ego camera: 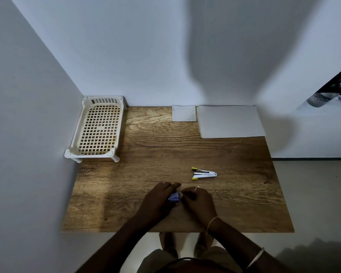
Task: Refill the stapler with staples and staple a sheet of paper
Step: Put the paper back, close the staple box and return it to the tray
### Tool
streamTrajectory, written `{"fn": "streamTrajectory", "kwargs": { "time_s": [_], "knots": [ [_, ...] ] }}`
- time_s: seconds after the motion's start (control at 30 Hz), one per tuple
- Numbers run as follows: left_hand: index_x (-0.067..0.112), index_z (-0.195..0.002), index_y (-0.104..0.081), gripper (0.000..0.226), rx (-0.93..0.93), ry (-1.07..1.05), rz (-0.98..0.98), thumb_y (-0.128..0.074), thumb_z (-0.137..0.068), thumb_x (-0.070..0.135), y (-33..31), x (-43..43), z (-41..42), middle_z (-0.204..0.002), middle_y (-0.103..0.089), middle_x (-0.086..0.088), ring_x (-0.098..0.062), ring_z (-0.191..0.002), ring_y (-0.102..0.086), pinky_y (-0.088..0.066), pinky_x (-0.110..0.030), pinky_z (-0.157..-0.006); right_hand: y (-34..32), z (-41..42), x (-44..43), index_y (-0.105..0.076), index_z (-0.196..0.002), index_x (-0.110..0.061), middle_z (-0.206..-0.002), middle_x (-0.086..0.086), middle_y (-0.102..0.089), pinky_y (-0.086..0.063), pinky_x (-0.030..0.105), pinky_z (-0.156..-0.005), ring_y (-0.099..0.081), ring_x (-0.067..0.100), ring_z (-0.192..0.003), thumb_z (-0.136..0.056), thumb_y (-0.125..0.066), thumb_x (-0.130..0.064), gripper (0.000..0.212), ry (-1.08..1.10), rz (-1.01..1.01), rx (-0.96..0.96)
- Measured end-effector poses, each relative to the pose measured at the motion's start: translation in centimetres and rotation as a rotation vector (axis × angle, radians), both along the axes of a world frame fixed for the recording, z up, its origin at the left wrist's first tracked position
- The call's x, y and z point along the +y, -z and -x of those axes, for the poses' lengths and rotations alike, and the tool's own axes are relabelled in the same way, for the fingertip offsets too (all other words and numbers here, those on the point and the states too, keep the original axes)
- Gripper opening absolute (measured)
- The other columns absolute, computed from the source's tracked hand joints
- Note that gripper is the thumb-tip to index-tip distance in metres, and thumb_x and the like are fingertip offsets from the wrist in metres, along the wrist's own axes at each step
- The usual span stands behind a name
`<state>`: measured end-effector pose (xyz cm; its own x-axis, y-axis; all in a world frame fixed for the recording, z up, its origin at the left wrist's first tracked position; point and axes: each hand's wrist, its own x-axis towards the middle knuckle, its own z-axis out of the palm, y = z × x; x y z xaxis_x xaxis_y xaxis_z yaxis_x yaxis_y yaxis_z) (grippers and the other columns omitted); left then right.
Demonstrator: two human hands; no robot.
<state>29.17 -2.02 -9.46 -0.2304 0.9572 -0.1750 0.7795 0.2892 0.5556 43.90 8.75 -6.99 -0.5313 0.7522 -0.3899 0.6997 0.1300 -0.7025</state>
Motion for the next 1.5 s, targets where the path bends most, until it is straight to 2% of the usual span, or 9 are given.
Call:
{"fn": "streamTrajectory", "kwargs": {
  "time_s": [0.1,0.23,0.53,0.73,0.9,1.03,1.17,1.4,1.5],
  "knots": [
    [0.027,-0.149,-0.049,0.063,-0.006,-0.009,-0.015,-0.070,-0.089,0.031,0.1,-0.1,0.0,-0.135,-0.059,0.003,-0.019,-0.124,-0.051,-0.046,-0.031,-0.093,0.1,0.2,0.1,-0.081,-0.100,-0.018,-0.101,0.001,-0.080,-0.049,0.021,-0.089,-0.072,0.015,-0.098,-0.085,-0.075,-0.017,0.016,0.044,0.045,0.001],
    [0.026,-0.146,-0.052,0.061,-0.010,-0.017,-0.040,-0.070,-0.088,0.030,0.3,-0.2,-0.1,-0.134,-0.061,0.002,-0.019,-0.123,-0.053,-0.046,-0.031,-0.092,0.3,0.4,0.3,-0.082,-0.094,-0.018,-0.090,0.000,-0.080,-0.056,0.032,-0.089,-0.074,0.014,-0.086,-0.082,-0.077,-0.015,0.014,0.068,0.105,0.004],
    [0.025,-0.145,-0.054,0.061,-0.004,-0.024,-0.066,-0.070,-0.086,0.028,0.7,-0.5,-0.3,-0.130,-0.063,0.001,-0.020,-0.118,-0.055,-0.048,-0.032,-0.088,0.4,0.5,0.2,-0.082,-0.091,-0.021,-0.085,0.002,-0.080,-0.059,0.043,-0.085,-0.076,0.019,-0.083,-0.081,-0.079,-0.016,0.012,0.094,0.172,0.025],
    [0.025,-0.142,-0.056,0.061,-0.010,-0.056,-0.093,-0.075,-0.085,0.027,0.9,-0.9,-0.5,-0.124,-0.066,0.003,-0.017,-0.111,-0.057,-0.042,-0.023,-0.084,0.1,0.3,-0.1,-0.082,-0.088,-0.021,-0.088,-0.002,-0.080,-0.057,0.038,-0.088,-0.074,0.015,-0.087,-0.080,-0.077,-0.008,0.016,0.088,0.124,0.065],
    [0.027,-0.143,-0.054,0.061,-0.012,-0.066,-0.095,-0.075,-0.085,0.028,1.0,-1.0,-0.6,-0.123,-0.066,0.006,-0.013,-0.111,-0.054,-0.038,-0.019,-0.085,-0.1,0.4,-0.2,-0.080,-0.089,-0.019,-0.092,-0.002,-0.080,-0.055,0.035,-0.089,-0.073,0.015,-0.092,-0.078,-0.081,-0.013,0.012,0.087,0.104,0.047],
    [0.026,-0.142,-0.055,0.061,-0.022,-0.059,-0.109,-0.075,-0.084,0.028,1.1,-1.0,-0.5,-0.121,-0.066,0.005,-0.011,-0.110,-0.053,-0.036,-0.018,-0.084,-0.2,0.5,-0.2,-0.078,-0.089,-0.017,-0.091,0.000,-0.079,-0.057,0.034,-0.086,-0.073,0.015,-0.088,-0.077,-0.082,-0.012,0.013,0.107,0.140,0.057],
    [0.025,-0.142,-0.056,0.061,-0.019,-0.057,-0.126,-0.076,-0.085,0.027,1.2,-1.1,-0.5,-0.121,-0.067,0.005,-0.013,-0.110,-0.055,-0.038,-0.018,-0.085,-0.1,0.5,-0.2,-0.076,-0.084,-0.022,-0.085,-0.002,-0.078,-0.056,0.028,-0.081,-0.073,0.013,-0.083,-0.075,-0.085,-0.012,0.016,0.147,0.173,0.066],
    [0.024,-0.141,-0.057,0.059,-0.011,-0.067,-0.131,-0.075,-0.085,0.025,1.0,-1.1,-0.5,-0.123,-0.068,0.002,-0.017,-0.111,-0.057,-0.039,-0.020,-0.085,-0.1,0.6,-0.1,-0.073,-0.079,-0.016,-0.074,0.007,-0.077,-0.063,0.037,-0.071,-0.074,0.018,-0.067,-0.074,-0.085,-0.005,0.017,0.235,0.262,0.093],
    [0.024,-0.141,-0.058,0.058,0.000,-0.063,-0.120,-0.076,-0.085,0.025,1.1,-1.0,-0.6,-0.123,-0.068,0.002,-0.017,-0.111,-0.058,-0.038,-0.020,-0.084,0.0,0.8,-0.1,-0.073,-0.079,-0.016,-0.071,0.000,-0.074,-0.060,0.026,-0.067,-0.071,0.011,-0.066,-0.073,-0.085,-0.005,0.018,0.220,0.249,0.066]
  ]
}}
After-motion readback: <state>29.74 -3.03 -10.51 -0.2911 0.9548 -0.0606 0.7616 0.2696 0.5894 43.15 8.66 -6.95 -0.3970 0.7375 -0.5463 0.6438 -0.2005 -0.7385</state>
